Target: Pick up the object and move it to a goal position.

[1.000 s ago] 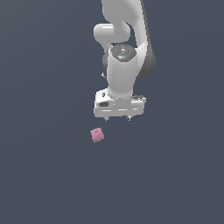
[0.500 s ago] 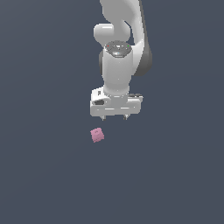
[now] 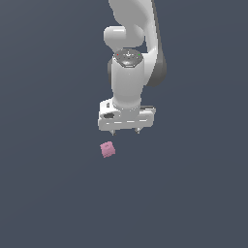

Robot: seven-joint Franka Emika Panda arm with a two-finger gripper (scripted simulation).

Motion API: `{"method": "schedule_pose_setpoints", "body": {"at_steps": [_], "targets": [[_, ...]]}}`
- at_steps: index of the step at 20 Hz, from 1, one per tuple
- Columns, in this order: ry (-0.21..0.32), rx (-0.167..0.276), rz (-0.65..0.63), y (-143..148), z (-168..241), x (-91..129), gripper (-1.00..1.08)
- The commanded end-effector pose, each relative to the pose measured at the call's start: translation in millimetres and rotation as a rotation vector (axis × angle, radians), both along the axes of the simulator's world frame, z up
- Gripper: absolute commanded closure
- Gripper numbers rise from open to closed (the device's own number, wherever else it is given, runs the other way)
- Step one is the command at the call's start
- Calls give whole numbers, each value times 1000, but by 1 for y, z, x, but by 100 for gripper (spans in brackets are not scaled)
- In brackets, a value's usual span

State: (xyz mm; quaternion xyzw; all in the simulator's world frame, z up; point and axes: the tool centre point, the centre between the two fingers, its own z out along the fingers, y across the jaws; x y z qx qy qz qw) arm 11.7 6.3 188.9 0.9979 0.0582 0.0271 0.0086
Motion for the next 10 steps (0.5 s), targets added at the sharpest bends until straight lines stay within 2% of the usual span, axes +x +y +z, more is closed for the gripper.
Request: {"method": "schedule_pose_setpoints", "body": {"at_steps": [1, 10], "targets": [[4, -1, 17, -5, -6, 1, -92], [27, -4, 129, -38, -43, 3, -92]]}}
